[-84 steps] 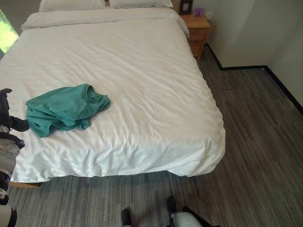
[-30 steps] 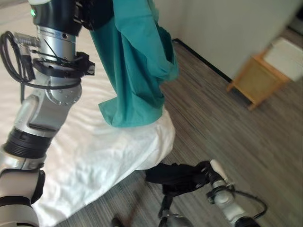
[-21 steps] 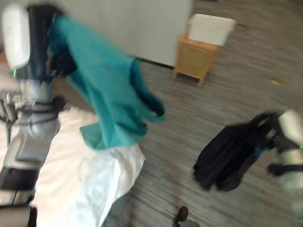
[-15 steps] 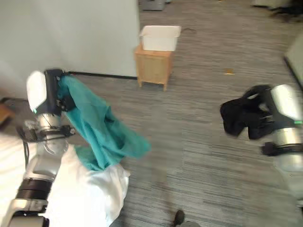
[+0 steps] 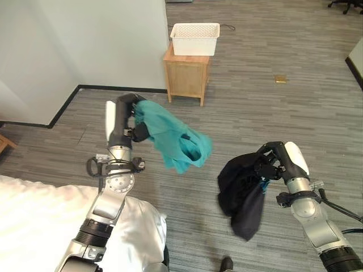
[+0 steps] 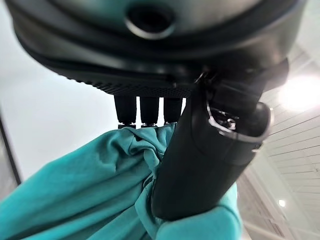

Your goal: Pick up bed clothes into laundry basket.

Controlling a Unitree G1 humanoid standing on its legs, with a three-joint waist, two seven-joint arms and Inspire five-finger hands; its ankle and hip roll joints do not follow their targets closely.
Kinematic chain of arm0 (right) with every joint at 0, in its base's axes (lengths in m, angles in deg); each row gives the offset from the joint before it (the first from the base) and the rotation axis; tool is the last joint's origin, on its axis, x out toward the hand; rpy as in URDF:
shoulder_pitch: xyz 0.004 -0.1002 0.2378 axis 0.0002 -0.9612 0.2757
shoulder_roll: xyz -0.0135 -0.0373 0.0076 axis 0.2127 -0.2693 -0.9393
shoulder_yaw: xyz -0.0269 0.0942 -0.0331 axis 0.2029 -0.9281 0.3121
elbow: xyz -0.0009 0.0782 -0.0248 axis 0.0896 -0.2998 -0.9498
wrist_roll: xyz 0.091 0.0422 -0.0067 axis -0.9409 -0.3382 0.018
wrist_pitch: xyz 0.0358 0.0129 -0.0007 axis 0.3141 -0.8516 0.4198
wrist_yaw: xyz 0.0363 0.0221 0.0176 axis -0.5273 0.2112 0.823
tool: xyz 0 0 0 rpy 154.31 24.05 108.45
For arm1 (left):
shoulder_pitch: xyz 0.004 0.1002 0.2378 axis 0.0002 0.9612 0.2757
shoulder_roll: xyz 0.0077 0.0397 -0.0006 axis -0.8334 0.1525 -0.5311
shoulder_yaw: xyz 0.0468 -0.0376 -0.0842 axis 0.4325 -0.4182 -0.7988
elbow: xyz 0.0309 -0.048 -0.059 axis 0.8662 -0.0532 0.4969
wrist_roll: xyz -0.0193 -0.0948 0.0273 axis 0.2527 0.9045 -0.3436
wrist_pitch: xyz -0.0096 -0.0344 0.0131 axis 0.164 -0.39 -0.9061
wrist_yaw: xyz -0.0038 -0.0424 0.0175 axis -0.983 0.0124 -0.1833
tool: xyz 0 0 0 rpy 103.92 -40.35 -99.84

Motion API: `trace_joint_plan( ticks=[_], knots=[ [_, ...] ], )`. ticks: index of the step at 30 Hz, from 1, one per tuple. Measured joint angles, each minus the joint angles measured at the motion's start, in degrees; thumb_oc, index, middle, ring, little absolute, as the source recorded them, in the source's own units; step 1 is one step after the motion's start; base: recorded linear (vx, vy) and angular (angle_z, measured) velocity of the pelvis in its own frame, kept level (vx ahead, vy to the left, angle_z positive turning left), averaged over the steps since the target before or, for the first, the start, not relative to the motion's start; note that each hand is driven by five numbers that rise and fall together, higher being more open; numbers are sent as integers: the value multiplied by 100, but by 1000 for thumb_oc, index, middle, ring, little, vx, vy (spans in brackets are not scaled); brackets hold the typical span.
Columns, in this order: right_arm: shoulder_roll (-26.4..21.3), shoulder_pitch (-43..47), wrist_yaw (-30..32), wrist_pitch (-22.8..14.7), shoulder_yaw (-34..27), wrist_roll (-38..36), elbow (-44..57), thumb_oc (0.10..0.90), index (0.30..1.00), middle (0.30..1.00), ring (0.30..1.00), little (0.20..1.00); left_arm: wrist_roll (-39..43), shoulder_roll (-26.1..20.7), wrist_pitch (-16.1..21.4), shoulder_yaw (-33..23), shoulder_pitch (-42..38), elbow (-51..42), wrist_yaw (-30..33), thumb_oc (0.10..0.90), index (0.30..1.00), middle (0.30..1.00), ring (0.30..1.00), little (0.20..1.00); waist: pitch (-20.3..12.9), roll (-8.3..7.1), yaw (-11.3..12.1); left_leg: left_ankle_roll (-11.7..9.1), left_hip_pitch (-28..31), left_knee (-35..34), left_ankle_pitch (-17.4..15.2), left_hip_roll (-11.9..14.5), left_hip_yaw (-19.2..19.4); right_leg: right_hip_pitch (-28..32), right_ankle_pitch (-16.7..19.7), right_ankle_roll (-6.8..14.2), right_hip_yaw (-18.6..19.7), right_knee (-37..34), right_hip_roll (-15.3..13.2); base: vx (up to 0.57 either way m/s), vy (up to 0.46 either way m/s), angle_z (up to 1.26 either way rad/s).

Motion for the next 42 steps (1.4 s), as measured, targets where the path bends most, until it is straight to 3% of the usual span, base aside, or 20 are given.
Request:
trace_joint_plan(
  ticks=[5,6,7,8,10,12,17,20,25,28,30,32,33,34,35,37,38,40,41,42],
  knots=[
    [3,59,43,22,-61,161,-3,400,300,300,300,300,34,-123,-213,191,21,539,-235,400,300,300,300,300,117,-191,-164,183,170,-5,-103,41,20,-595,-128,174,302,1440,-161,48,55,-8],
    [-1,61,138,16,-85,196,14,400,300,300,300,300,35,-154,-222,175,19,571,-231,400,300,300,300,300,151,-203,-202,287,144,-6,-157,73,-59,-974,-469,375,648,1990,-164,5,-50,20],
    [-2,50,149,16,-86,212,17,400,300,300,300,300,34,-168,-227,178,14,615,-235,400,300,300,300,300,152,-204,-233,299,106,-9,-134,71,-150,-1005,-642,359,816,1899,-53,12,-49,41],
    [-16,-40,266,37,-214,386,-236,400,300,300,300,300,38,-75,-245,220,135,645,-235,400,300,300,300,300,272,-194,-74,126,-132,-15,14,-118,-683,-309,-132,-194,1531,-71,605,-13,51,38],
    [364,227,-120,-153,-314,-696,-940,400,300,300,300,300,547,-229,-25,-9,300,917,-807,400,300,300,300,300,156,-270,-257,117,-123,-17,-139,51,-181,-297,-118,-181,1119,-55,495,-39,206,23],
    [627,479,-233,71,-368,-1355,-1579,400,300,300,300,300,887,-546,-50,-59,543,1163,-1167,400,300,300,300,300,38,-300,-316,154,-108,-11,-150,46,-69,-415,-129,-187,1185,44,515,-30,222,-19],
    [669,407,-367,488,-190,-1499,-2023,400,300,300,300,300,1027,-626,-257,-502,852,2117,-1237,400,300,300,300,300,11,-369,-261,265,-5,-12,-197,-61,276,-549,-42,-212,1022,71,392,31,119,-42],
    [603,615,-401,584,42,-1327,-1553,400,300,300,300,300,1044,-634,-350,-468,736,2068,-1221,400,300,300,300,300,20,-303,-286,329,144,-43,-258,85,414,-848,-88,-140,792,839,445,98,55,-24],
    [418,885,-374,358,45,-1100,-787,400,300,300,300,300,1045,-697,-328,-367,240,2039,-1115,400,300,300,300,300,2,-285,-391,295,143,-38,-352,119,323,-1312,-377,-1,242,1280,282,234,-114,3],
    [308,872,-366,134,-7,-1071,-262,400,300,300,300,300,1033,-761,-327,-311,-86,2043,-1015,400,300,300,300,300,1,-227,-571,252,-17,5,-367,193,68,-1715,-274,168,241,434,-204,473,-339,26],
    [201,753,-369,133,-66,-948,147,400,300,300,300,300,968,-761,-279,-334,-195,2035,-968,400,300,300,300,300,36,-173,-732,17,-28,53,-437,230,-76,-2038,15,511,112,-92,-961,487,-316,39],
    [139,673,-371,133,-79,-921,195,400,300,300,300,300,916,-789,-278,-316,-204,2033,-967,400,300,300,300,300,24,-209,-815,-117,190,-20,-470,425,-209,-1766,233,585,262,-86,-893,399,-261,61],
    [139,595,-368,133,-86,-909,195,400,300,300,300,300,887,-835,-277,-279,-202,2020,-967,400,300,300,300,300,-38,-341,-856,-270,310,-41,-519,470,-311,-1442,188,609,325,-75,-806,465,-381,65],
    [115,577,-375,133,-75,-883,196,400,300,300,300,300,868,-844,-258,-310,-152,1967,-967,400,300,300,300,300,-87,-424,-866,-458,438,-26,-574,533,-377,-1238,413,458,454,-79,-691,377,-386,43],
    [69,703,-366,151,-77,-829,193,400,300,300,300,300,872,-669,-225,-476,90,1844,-899,400,300,300,300,300,22,-65,-834,-707,433,481,-478,1055,-341,-1260,433,164,508,396,-171,361,-476,5],
    [24,732,-377,139,-80,-809,277,400,300,300,300,300,880,-621,-223,-509,213,1825,-864,400,300,300,300,300,9,-30,-663,-437,-224,1997,-325,1512,-229,-1166,310,-298,417,498,170,378,-553,-26],
    [-1,749,-362,91,-103,-773,254,400,300,300,300,300,887,-595,-224,-548,245,1805,-871,400,300,300,300,300,6,-24,-597,-510,-477,2500,150,1647,-454,-1173,62,-541,389,724,376,438,-480,-19],
    [1,750,-364,91,-148,-756,310,400,300,300,300,300,930,-478,-201,-848,521,1407,-863,400,300,300,300,300,126,-339,-523,-458,-1316,3891,1630,1778,-793,-967,-284,-806,429,851,504,500,-319,-24],
    [84,743,-362,91,-240,-748,430,400,300,300,300,300,985,-376,-80,-1002,971,1043,-869,400,300,300,300,300,243,-617,-433,-648,-1957,5199,1075,1598,-697,-633,-429,-919,610,711,514,510,-195,-64],
    [81,745,-348,88,-273,-747,476,400,300,300,300,300,1000,-348,-34,-952,1191,969,-888,400,300,300,300,300,267,-778,-267,-411,-2074,5243,292,1273,-494,-476,-403,-905,738,612,472,428,-77,-75]
  ],
)
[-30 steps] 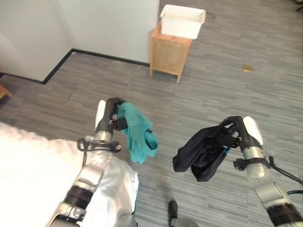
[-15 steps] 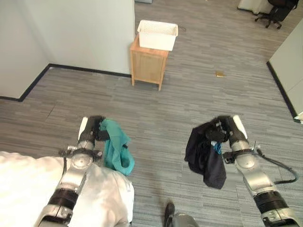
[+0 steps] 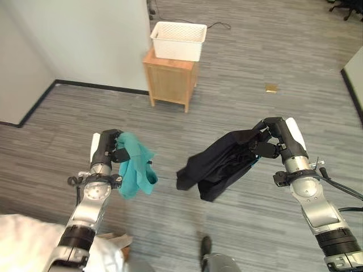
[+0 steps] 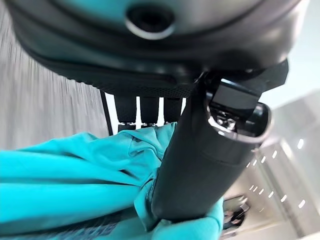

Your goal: Pick up bed clothes into laundry basket.

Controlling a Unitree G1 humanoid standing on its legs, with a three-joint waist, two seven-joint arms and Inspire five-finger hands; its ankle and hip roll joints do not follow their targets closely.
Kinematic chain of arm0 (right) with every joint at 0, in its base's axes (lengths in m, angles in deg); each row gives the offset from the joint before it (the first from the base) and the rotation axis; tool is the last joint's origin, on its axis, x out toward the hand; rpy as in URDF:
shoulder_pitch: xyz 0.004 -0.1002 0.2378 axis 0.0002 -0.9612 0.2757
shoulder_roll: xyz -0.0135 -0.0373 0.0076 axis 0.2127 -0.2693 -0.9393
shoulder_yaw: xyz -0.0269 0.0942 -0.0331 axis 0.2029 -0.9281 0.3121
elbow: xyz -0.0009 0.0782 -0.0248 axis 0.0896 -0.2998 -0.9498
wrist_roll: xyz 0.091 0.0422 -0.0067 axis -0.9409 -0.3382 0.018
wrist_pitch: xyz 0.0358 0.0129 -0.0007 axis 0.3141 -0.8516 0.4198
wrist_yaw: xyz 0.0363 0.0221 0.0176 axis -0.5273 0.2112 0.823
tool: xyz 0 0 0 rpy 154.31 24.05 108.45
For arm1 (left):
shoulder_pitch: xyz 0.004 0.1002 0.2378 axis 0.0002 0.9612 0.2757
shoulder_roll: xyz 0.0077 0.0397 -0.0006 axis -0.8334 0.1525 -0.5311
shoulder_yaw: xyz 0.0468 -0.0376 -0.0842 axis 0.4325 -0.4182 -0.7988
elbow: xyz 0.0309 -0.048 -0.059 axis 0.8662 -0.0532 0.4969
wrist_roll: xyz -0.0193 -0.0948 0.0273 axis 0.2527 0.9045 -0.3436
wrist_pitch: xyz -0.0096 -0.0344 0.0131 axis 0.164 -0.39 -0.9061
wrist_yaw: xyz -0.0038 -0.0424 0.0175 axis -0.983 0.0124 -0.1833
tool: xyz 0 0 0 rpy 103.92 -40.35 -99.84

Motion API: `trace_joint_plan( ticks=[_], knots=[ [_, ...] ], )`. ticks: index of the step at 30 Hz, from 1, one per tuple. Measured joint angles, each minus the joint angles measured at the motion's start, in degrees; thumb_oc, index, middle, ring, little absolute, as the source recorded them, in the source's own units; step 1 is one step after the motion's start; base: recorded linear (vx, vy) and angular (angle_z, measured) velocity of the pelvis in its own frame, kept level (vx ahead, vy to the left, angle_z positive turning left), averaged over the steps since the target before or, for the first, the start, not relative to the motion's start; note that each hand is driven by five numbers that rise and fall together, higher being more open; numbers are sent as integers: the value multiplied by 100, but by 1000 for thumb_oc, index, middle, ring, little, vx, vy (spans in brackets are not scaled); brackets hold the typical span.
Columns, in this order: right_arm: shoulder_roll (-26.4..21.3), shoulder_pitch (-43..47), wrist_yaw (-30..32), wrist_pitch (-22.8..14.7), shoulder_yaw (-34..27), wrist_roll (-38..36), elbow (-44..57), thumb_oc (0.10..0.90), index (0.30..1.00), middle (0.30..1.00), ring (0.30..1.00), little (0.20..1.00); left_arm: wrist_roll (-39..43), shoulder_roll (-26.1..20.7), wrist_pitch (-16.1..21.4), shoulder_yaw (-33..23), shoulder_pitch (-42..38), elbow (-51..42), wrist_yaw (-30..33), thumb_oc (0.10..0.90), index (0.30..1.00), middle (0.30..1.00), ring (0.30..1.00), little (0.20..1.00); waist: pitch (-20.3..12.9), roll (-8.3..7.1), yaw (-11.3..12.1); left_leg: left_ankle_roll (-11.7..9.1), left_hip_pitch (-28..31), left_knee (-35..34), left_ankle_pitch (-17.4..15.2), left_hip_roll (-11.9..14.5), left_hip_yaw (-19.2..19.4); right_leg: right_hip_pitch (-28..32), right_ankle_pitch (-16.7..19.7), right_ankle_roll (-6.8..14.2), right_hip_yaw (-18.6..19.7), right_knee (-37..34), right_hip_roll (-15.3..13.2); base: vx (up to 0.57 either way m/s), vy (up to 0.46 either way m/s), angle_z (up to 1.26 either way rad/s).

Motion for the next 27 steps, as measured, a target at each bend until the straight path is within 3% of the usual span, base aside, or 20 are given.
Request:
trace_joint_plan(
  ticks=[1,2,3,4,5,6,7,10,11,12,13,14,16,18,19,21,22,23,24,27],
  knots=[
    [-33,18,-2,-1,-4,3,19,400,300,300,300,300,-1,3,-4,39,98,-8,-40,400,300,300,300,300,-35,-51,58,121,-130,-94,-255,-204,168,101,-26,-38,31,-98,5,491,11,-61],
    [-132,70,-3,-25,-37,11,34,400,300,300,300,300,-6,104,5,23,246,-22,-119,400,300,300,300,300,-53,-23,94,257,-398,-658,-636,-527,683,378,-152,-15,137,-351,164,451,105,-50],
    [-165,79,-3,-28,-40,11,27,400,300,300,300,300,-7,186,11,-5,326,-27,-112,400,300,300,300,300,-82,34,188,416,-398,-1300,-820,-608,1026,470,-160,18,212,-468,259,550,131,-65],
    [-205,102,-18,-29,-26,12,18,400,300,300,300,300,-6,208,-7,0,376,-14,-121,400,300,300,300,300,-97,84,294,500,-305,-1999,-836,-737,1275,530,-149,1,279,-509,363,587,141,-90],
    [-225,98,-35,-31,80,21,-4,400,300,300,300,300,-18,197,-23,-18,453,64,-162,400,300,300,300,300,-160,235,392,515,-235,-3623,-813,-1072,1753,845,-355,212,311,-691,608,427,99,-76],
    [-228,75,-39,-29,112,23,-24,400,300,300,300,300,-23,207,-12,-17,456,138,-198,400,300,300,300,300,-207,332,370,540,-190,-4227,-792,-1169,1854,968,-467,287,309,-687,729,220,53,-68],
    [-224,59,-42,-31,170,28,-19,400,300,300,300,300,-25,195,-13,-21,485,160,-197,400,300,300,300,300,-221,364,426,647,-179,-4530,-684,-1241,1982,1117,-543,179,301,-686,823,1,1,-58],
    [-253,-243,-50,-61,244,32,0,400,300,300,300,300,-26,236,-14,83,663,158,-207,400,300,300,300,300,-319,515,499,1266,106,-4370,-184,-1400,2146,1632,-783,494,294,-638,991,1038,241,-48],
    [-394,-427,-110,-79,301,49,53,400,300,300,300,300,-90,148,30,195,819,181,-259,400,300,300,300,300,-414,680,346,1663,408,-4150,-362,-1246,2529,2042,-946,410,361,-520,1154,487,118,-14],
    [-383,-380,-142,-79,449,58,-42,400,300,300,300,300,-131,144,6,112,843,285,-265,400,300,300,300,300,-409,508,312,1828,542,-3975,-546,-1238,2859,2032,-1139,324,361,-196,1011,676,153,-27],
    [-363,-597,-198,-67,472,173,42,400,300,300,300,300,-131,146,-116,57,892,352,-314,400,300,300,300,300,-669,223,339,1710,635,-3759,-942,-1423,2987,1854,-1126,382,218,281,748,448,79,-17],
    [-367,-618,-212,-66,456,241,57,400,300,300,300,300,-132,181,-137,25,831,352,-322,400,300,300,300,300,-686,188,312,1730,653,-3672,-1018,-1420,2854,1744,-1127,462,106,605,674,702,189,11],
    [-366,-706,-270,-60,316,376,204,400,300,300,300,300,-166,238,-124,39,519,351,-326,400,300,300,300,300,-723,116,316,1895,792,-3851,-1192,-1660,2544,1355,-904,985,-23,1466,492,597,178,44],
    [-316,-705,-285,-58,345,484,296,400,300,300,300,300,-254,249,-214,60,296,396,-318,400,300,300,300,300,-648,112,239,1878,1181,-4116,-1111,-1792,2274,731,-649,1371,-160,3146,238,374,115,61],
    [-354,-615,-358,-53,350,529,522,400,300,300,300,300,-331,251,-233,34,170,380,-299,400,300,300,300,300,-510,241,217,1877,1800,-4554,-1190,-1874,2009,39,-703,1264,-99,4481,18,251,87,92],
    [-519,-415,-352,-112,336,534,889,400,300,300,300,300,-391,197,-237,-75,3,310,-248,400,300,300,300,300,-381,455,153,1802,2260,-4768,-1127,-1791,1806,-861,-913,1091,-140,5207,-366,473,-28,78],
    [-651,-344,-352,-189,335,534,969,400,300,300,300,300,-423,139,-238,-119,-47,197,-197,400,300,300,300,300,-376,450,127,1802,2350,-4784,-1127,-1778,1738,-1171,-980,1024,-262,5171,-595,530,-90,112],
    [-1262,-82,-374,-323,360,479,995,400,300,300,300,300,-498,66,-203,-307,-68,-141,-191,400,300,300,300,300,-377,639,-1,1482,2425,-4914,-1282,-1527,1019,-1505,-1238,745,-684,3975,-708,259,-107,150],
    [-1644,70,-376,-336,356,452,934,400,300,300,300,300,-536,-14,-157,-381,-217,-147,-191,400,300,300,300,300,-341,654,-36,1421,2535,-5017,-1227,-1418,840,-1624,-1141,751,-638,3092,-701,408,-165,147],
    [-1914,503,-387,-351,384,225,565,400,300,300,300,300,-584,-367,-151,-588,-268,-77,-164,400,300,300,300,300,-362,349,72,1373,2913,-5042,-1236,-1200,763,-1529,-321,846,-443,967,-650,377,-145,83]
  ],
)
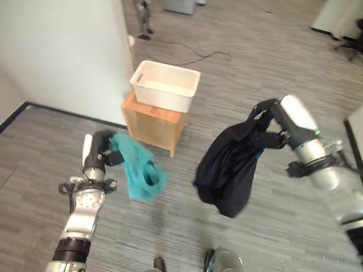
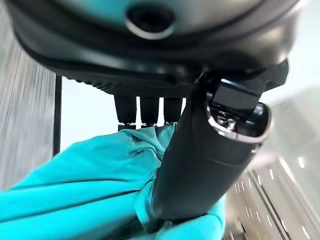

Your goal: Pick up bed clothes into laundry basket.

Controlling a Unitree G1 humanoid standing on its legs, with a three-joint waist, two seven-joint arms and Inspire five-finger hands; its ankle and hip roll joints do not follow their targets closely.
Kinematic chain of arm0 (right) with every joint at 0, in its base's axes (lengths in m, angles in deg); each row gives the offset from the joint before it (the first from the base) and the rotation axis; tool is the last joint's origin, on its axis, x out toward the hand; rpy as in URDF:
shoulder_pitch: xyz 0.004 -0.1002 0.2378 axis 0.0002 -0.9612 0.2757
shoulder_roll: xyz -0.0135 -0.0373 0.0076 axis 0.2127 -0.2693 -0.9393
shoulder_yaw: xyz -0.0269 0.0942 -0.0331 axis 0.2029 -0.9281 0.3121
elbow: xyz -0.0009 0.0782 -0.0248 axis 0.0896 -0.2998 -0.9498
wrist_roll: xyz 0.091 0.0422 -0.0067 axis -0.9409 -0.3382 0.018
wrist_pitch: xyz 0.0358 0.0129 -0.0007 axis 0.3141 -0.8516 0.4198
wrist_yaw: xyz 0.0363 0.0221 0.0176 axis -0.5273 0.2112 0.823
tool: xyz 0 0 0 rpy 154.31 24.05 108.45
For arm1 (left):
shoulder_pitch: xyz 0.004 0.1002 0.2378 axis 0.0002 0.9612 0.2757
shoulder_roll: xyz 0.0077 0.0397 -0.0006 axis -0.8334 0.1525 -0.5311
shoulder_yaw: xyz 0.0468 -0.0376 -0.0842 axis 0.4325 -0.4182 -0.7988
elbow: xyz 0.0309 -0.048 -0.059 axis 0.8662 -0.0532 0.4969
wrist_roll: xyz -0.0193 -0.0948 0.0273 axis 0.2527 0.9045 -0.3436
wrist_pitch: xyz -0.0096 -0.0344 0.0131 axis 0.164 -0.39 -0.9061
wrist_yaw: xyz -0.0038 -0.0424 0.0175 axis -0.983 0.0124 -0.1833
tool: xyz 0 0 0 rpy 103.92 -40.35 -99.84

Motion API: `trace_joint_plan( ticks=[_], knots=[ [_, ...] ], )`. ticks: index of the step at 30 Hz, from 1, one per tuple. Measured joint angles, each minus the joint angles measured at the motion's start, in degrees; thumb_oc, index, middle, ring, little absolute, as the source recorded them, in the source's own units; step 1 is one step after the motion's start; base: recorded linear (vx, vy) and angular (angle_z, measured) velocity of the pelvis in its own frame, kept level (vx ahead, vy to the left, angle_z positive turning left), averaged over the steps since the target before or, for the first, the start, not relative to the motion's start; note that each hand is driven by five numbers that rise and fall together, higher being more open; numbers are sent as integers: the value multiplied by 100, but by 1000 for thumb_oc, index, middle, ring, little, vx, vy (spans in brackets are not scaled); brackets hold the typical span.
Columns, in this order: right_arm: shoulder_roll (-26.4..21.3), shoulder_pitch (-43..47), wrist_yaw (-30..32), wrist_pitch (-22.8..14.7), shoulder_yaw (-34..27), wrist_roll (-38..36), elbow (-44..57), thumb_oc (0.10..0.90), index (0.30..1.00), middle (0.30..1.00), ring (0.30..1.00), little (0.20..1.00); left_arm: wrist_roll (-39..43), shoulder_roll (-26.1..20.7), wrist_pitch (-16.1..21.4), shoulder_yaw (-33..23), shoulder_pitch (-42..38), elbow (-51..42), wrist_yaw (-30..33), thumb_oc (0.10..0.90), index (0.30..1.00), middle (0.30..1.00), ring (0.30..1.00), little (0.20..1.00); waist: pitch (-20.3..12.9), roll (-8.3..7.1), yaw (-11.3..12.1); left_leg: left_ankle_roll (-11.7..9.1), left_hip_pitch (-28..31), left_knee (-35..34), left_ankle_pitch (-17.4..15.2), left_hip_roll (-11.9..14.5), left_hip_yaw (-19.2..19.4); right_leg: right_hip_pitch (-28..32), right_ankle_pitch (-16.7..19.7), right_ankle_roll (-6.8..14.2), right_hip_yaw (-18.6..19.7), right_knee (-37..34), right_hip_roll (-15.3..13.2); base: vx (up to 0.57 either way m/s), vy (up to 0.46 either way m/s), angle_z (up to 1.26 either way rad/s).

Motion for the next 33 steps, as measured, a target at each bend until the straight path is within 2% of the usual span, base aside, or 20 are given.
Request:
trace_joint_plan(
  ticks=[1,2,3,4,8,10,12,14,16,17,19,20,21,22,24,25,26,28,30,33],
  knots=[
    [-101,132,3,-7,6,-55,-106,400,300,300,300,300,0,-104,-1,-58,1,20,32,400,300,300,300,300,-27,-80,-2,-198,58,26,-26,23,7,129,319,-13,119,-715,100,578,-190,140],
    [-316,290,16,-23,-27,-362,-351,400,300,300,300,300,-12,-364,39,-76,46,63,97,400,300,300,300,300,-210,-416,-23,-639,98,63,-244,225,-186,390,353,197,705,-1720,224,465,-139,174],
    [-551,373,11,-21,-27,-468,-550,400,300,300,300,300,-33,-304,59,-75,19,146,111,400,300,300,300,300,-217,-369,-59,-1074,187,44,-370,463,-235,567,1132,151,732,-1627,425,470,-136,181],
    [-596,426,15,36,-65,-513,-765,400,300,300,300,300,-46,-230,60,-53,57,205,97,400,300,300,300,300,-259,-339,-22,-1263,229,55,-348,676,-116,608,1461,-203,727,-1533,638,305,-91,93],
    [-947,747,2,75,-64,-673,-1020,400,300,300,300,300,-52,-174,89,-35,448,210,80,400,300,300,300,300,-156,-189,217,-1424,98,-133,-228,472,39,462,1167,-526,541,-1154,1038,381,-163,33],
    [-1208,749,-97,134,-47,-742,-1101,400,300,300,300,300,-55,-42,61,74,545,332,68,400,300,300,300,300,26,-213,-53,-1433,118,-80,99,595,-19,497,756,-580,217,-539,1011,244,-151,92],
    [-1355,866,-138,132,-66,-812,-1106,400,300,300,300,300,-82,-46,65,139,576,355,54,400,300,300,300,300,78,-319,-23,-1463,35,220,87,582,-101,748,757,-600,239,-826,987,352,-201,35],
    [-1347,1340,-151,150,103,-872,-1220,400,300,300,300,300,-117,-19,117,113,614,494,49,400,300,300,300,300,91,-252,-204,-1709,163,220,28,695,-430,1032,373,-499,49,-848,1009,602,-414,34],
    [-1467,2246,-156,242,927,-878,-1238,400,300,300,300,300,-102,-75,90,-41,839,517,44,400,300,300,300,300,60,-381,-104,-1793,84,928,-50,688,-581,1199,158,-640,105,-715,1080,221,-296,-19],
    [-1439,2847,-144,256,1343,-912,-1261,400,300,300,300,300,-100,-175,82,-196,820,553,44,400,300,300,300,300,130,-648,68,-1886,-488,2338,-101,758,-761,1140,64,-830,135,-406,991,203,-306,-49],
    [-1682,4109,-130,163,2345,-911,-1322,400,300,300,300,300,-72,-167,90,-269,835,656,62,400,300,300,300,300,71,-696,185,-1871,-1206,3592,286,852,-841,1313,-40,-1020,48,-610,1155,341,-295,-17],
    [-1686,5148,-112,146,3166,-904,-1553,400,300,300,300,300,9,-129,80,-279,763,764,81,400,300,300,300,300,102,-782,293,-1761,-1816,4598,883,952,-892,1405,-118,-1160,130,-612,1127,194,-68,11],
    [-1878,5707,-113,102,3559,-878,-1606,400,300,300,300,300,11,-149,85,-162,787,696,67,400,300,300,300,300,126,-863,355,-1669,-2307,5130,821,1041,-750,1573,-65,-1215,104,-872,1167,418,58,-2],
    [-1943,6162,-61,78,3668,-860,-1659,400,300,300,300,300,14,-169,88,-99,911,611,63,400,300,300,300,300,128,-1100,521,-1415,-2381,4358,415,936,-305,1672,61,-1193,139,-1046,1079,406,120,10],
    [-2140,6772,202,3,3807,-798,-1714,400,300,300,300,300,0,-92,90,62,1199,535,-81,400,300,300,300,300,111,-1046,424,-1176,-2321,2023,201,579,634,2083,-42,-1009,54,-1554,1143,379,109,23],
    [-2230,6820,262,17,3792,-774,-1791,400,300,300,300,300,1,49,87,106,1345,471,-89,400,300,300,300,300,122,-970,460,-1136,-2093,958,274,319,794,2209,44,-1019,102,-1648,1158,212,51,-17],
    [-2217,6809,264,29,3765,-737,-1903,400,300,300,300,300,0,88,73,179,1439,476,-101,400,300,300,300,300,151,-852,543,-1122,-2127,599,506,208,799,2336,-38,-946,217,-1649,1206,491,168,-32],
    [-2318,6487,261,33,3752,-687,-2148,400,300,300,300,300,-4,233,39,325,1512,504,-185,400,300,300,300,300,37,-448,353,-1037,-2156,436,793,329,1436,2630,-264,-757,202,-1654,1367,363,152,-25],
    [-2322,6029,263,134,3616,-650,-2120,400,300,300,300,300,-8,289,37,314,1575,502,-195,400,300,300,300,300,4,-417,265,-350,-1844,317,1315,224,1720,2858,-359,-620,268,-1653,1231,238,90,-30],
    [-2275,4770,243,189,2798,-469,-1863,400,300,300,300,300,-57,268,24,226,1551,508,-200,400,300,300,300,300,-82,-453,6,-103,-1385,-14,1227,-176,1712,2906,-301,-219,99,-1214,880,169,98,-7]
  ],
)
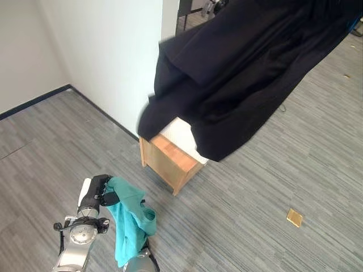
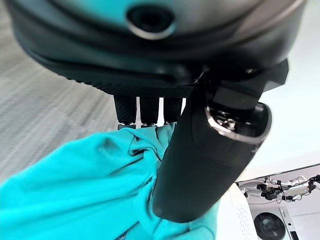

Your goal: Pick up bed clothes into laundry basket.

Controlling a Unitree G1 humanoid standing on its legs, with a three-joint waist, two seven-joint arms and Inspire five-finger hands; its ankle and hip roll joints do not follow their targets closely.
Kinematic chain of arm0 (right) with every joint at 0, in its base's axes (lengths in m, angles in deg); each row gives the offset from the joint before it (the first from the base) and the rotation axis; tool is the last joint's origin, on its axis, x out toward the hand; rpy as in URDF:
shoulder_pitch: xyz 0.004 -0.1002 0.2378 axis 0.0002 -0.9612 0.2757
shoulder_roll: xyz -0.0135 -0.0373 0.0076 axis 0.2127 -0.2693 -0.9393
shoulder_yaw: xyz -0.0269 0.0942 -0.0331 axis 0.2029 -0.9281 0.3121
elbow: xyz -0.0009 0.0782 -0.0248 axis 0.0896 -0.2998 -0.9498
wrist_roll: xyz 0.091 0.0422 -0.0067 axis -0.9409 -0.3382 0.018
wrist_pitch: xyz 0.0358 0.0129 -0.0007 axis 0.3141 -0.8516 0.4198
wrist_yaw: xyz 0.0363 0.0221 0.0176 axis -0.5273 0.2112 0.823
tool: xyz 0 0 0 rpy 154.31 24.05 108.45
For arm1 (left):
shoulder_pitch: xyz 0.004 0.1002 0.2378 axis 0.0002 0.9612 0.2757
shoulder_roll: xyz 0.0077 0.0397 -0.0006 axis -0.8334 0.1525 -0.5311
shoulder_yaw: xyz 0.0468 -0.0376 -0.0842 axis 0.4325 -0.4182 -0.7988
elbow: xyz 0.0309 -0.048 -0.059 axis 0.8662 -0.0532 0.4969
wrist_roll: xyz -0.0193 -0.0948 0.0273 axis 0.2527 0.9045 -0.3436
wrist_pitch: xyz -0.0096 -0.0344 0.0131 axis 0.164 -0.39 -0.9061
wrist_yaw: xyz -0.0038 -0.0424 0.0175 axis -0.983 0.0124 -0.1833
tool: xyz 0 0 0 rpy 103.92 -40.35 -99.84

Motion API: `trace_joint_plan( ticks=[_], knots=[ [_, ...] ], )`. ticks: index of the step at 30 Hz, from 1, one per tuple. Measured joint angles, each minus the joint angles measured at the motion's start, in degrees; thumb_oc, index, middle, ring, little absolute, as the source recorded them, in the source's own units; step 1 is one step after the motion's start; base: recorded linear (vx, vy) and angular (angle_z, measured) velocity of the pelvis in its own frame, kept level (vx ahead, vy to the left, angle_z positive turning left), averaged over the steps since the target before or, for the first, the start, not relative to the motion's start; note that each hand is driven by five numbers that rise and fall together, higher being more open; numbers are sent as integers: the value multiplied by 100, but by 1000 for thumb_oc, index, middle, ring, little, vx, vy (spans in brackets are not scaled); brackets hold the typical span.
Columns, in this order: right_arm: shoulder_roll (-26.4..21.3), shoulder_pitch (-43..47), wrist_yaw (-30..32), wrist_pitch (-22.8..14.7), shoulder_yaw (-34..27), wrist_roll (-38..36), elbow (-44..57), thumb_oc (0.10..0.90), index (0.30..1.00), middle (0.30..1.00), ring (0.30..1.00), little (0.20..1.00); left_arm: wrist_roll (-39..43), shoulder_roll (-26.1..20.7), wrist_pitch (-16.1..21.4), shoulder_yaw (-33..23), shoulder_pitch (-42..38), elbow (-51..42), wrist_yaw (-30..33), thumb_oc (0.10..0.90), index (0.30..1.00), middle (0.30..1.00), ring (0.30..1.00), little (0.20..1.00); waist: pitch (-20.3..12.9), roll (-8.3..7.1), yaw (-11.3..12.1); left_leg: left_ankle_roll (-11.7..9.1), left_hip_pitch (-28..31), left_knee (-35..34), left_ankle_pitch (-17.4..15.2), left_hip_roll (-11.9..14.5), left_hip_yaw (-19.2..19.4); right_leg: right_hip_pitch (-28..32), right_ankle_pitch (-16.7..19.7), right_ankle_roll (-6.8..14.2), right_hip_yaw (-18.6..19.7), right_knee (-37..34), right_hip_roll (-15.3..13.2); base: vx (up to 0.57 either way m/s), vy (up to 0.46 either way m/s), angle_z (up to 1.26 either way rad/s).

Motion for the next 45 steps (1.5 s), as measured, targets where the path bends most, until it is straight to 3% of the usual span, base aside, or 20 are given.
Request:
trace_joint_plan(
  ticks=[2,3,4,6,9,10,12,14,15,16,19,22,24,27,38,45],
  knots=[
    [181,-719,12,43,-613,35,220,400,300,300,300,300,-59,-30,-4,-125,-59,0,8,400,300,300,300,300,0,42,-67,22,186,-156,-4,-18,-27,-412,-274,373,-171,951,-160,116,67,-5],
    [229,-849,0,49,-658,35,264,400,300,300,300,300,-65,-42,-5,-144,-126,27,12,400,300,300,300,300,19,69,-87,42,264,-166,-108,-11,-82,-706,-300,560,-168,1702,-253,168,32,10],
    [250,-1021,-9,73,-690,34,439,400,300,300,300,300,-72,-75,-4,-144,-220,34,13,400,300,300,300,300,34,91,-190,98,343,-186,-160,-36,-189,-1265,-433,782,-205,2901,-491,225,7,10],
    [257,-1069,-14,39,-689,31,605,400,300,300,300,300,-74,-47,-4,-131,-400,162,10,400,300,300,300,300,93,116,-173,127,514,-189,-311,-65,-270,-1550,-520,772,-227,3200,-701,160,-45,16],
    [245,-1069,-5,-64,-696,25,837,400,300,300,300,300,-101,-35,0,-141,-520,188,10,400,300,300,300,300,118,147,-194,73,681,-190,-391,-53,-506,-1762,-458,607,-296,1969,-957,97,-133,39],
    [222,-1067,-6,-77,-716,20,864,400,300,300,300,300,-101,-34,5,-137,-581,185,9,400,300,300,300,300,122,132,-210,38,676,-190,-389,-25,-609,-1785,-297,468,-272,1288,-955,165,-156,65],
    [218,-1080,-10,-76,-734,8,877,400,300,300,300,300,-101,-30,8,-136,-607,203,2,400,300,300,300,300,111,73,-247,-134,650,-197,-438,44,-965,-1761,400,523,325,-242,-809,160,-119,83],
    [201,-1138,-17,-82,-793,13,893,400,300,300,300,300,-109,-111,7,-144,-546,230,-2,400,300,300,300,300,115,-120,-240,-357,675,-197,-418,35,-1205,-1871,1035,561,653,-519,-848,134,-64,87],
    [199,-1206,-21,-72,-793,15,888,400,300,300,300,300,-110,-211,7,-147,-464,231,-2,400,300,300,300,300,51,-321,-221,-509,725,-199,-436,-19,-1292,-1815,1186,546,655,-517,-912,137,-97,69],
    [226,-1289,-35,-51,-793,16,940,400,300,300,300,300,-110,-264,7,-213,-338,238,-1,400,300,300,300,300,-35,-502,-128,-742,808,-196,-443,-13,-1300,-1783,1699,343,631,-490,-921,114,-86,30],
    [243,-1286,-88,-71,-845,20,1016,400,300,300,300,300,-110,-103,-3,-309,83,239,8,400,300,300,300,300,-152,-277,1,-1098,842,-194,-428,683,-1092,-1719,1498,167,561,-470,-235,82,-22,1],
    [228,-953,-142,-55,-638,32,901,400,300,300,300,300,-113,21,-3,-288,173,258,-84,400,300,300,300,300,-157,-268,-56,-1191,851,-192,-392,861,-995,-1767,1496,165,562,-469,-55,57,-5,-19],
    [156,-791,-148,-34,-602,30,724,400,300,300,300,300,-110,299,-3,-280,107,262,-93,400,300,300,300,300,-159,-259,-130,-1254,888,-190,-383,815,-962,-1745,1495,163,547,-470,-102,46,-2,-4],
    [154,-753,-145,-16,-607,29,586,400,300,300,300,300,-109,359,-2,-278,88,303,-93,400,300,300,300,300,-162,-248,-181,-1253,969,-189,-383,740,-976,-1633,1491,158,468,-473,-180,30,-3,10],
    [150,-1122,-145,11,-820,8,896,400,300,300,300,300,-97,368,-3,-294,394,411,-88,400,300,300,300,300,-312,69,-156,-1168,1002,-196,-492,577,-1030,-1531,1406,113,374,-511,-365,16,-6,6],
    [150,-1121,-145,27,-819,-16,836,400,300,300,300,300,-53,374,-3,-279,398,410,-87,400,300,300,300,300,-405,59,-152,-1172,971,-193,-479,570,-1051,-1555,1428,90,358,-476,-355,0,0,0]
  ],
)
